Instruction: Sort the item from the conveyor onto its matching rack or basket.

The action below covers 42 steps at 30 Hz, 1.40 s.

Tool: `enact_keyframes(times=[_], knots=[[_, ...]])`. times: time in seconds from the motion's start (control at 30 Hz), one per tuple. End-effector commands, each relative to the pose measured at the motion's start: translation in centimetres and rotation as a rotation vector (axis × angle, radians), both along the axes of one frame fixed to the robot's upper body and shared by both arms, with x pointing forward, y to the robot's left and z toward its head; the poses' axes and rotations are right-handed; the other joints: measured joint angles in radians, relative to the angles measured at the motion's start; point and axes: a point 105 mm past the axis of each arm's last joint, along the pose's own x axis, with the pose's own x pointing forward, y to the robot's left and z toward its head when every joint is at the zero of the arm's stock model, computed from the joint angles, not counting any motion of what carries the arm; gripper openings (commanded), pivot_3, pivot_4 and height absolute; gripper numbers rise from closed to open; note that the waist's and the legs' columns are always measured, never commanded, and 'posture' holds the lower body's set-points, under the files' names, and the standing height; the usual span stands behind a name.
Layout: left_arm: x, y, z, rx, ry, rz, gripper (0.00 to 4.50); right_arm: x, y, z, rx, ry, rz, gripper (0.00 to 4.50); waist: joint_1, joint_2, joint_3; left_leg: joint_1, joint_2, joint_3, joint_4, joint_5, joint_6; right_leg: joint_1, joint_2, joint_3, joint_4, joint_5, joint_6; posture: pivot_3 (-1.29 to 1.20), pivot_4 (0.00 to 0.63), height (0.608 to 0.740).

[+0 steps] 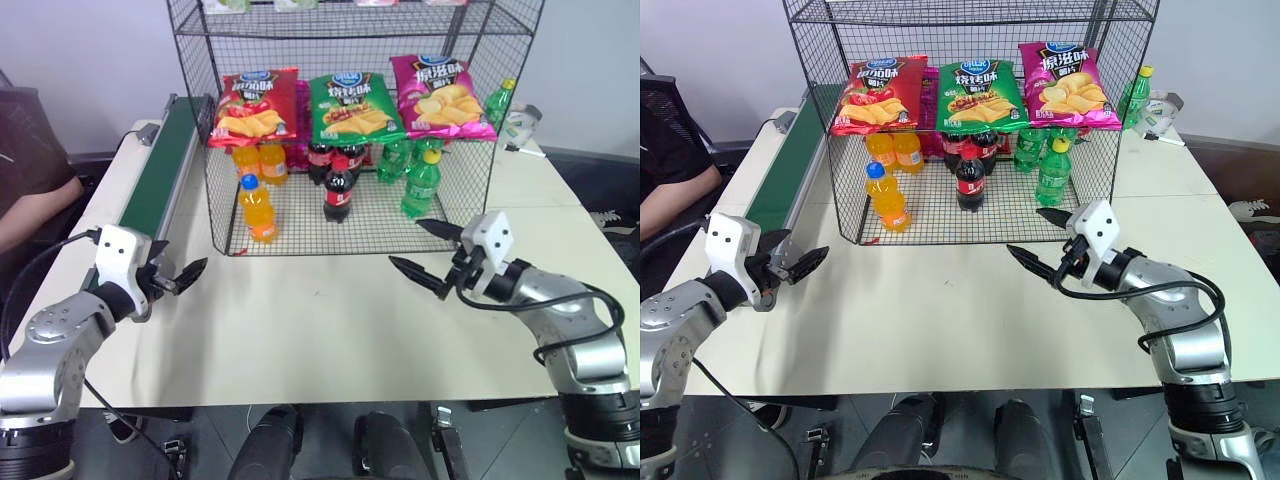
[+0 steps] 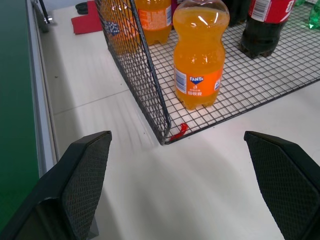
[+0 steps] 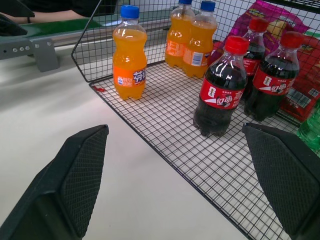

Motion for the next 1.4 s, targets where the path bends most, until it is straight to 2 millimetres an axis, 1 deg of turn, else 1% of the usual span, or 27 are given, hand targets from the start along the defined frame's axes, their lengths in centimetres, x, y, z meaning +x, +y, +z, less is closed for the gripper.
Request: enact_keyframes(times=[0.03, 0.23, 0.53, 1.4], knots=[[-0.1, 0.0, 1.2, 0.021, -0.055, -0.011, 4.45, -0.2, 0.6, 1.2, 0.003, -0.051, 0.017, 4.50, 0.000, 0.000, 0.000, 0.000, 0.000, 0.000, 0.000, 0.000, 0.000, 0.000, 0.000, 0.000, 0.000, 0.000, 0.000, 0.00, 0.150, 0.740], [0.2, 0.1, 1.4, 0.006, -0.062, 0.005, 4.45, -0.1, 0.4, 1.0, 0.007, -0.051, 0.012, 4.50, 0.000, 0.000, 0.000, 0.000, 0.000, 0.000, 0.000, 0.000, 0.000, 0.000, 0.000, 0.000, 0.000, 0.000, 0.000, 0.00, 0.150, 0.740], [0.2, 0.0, 0.9, 0.010, -0.055, 0.016, 4.45, -0.1, 0.4, 0.7, 0.011, -0.050, 0.009, 4.50, 0.000, 0.000, 0.000, 0.000, 0.000, 0.000, 0.000, 0.000, 0.000, 0.000, 0.000, 0.000, 0.000, 0.000, 0.000, 0.00, 0.150, 0.740], [-0.1, 1.3, 0.3, 0.013, -0.070, 0.090, 4.45, 0.4, 1.8, 1.0, 0.033, -0.064, 0.030, 4.50, 0.000, 0.000, 0.000, 0.000, 0.000, 0.000, -0.001, 0.000, 0.000, -0.001, 0.000, 0.000, -0.001, 0.000, 0.000, 0.00, 0.150, 0.740]])
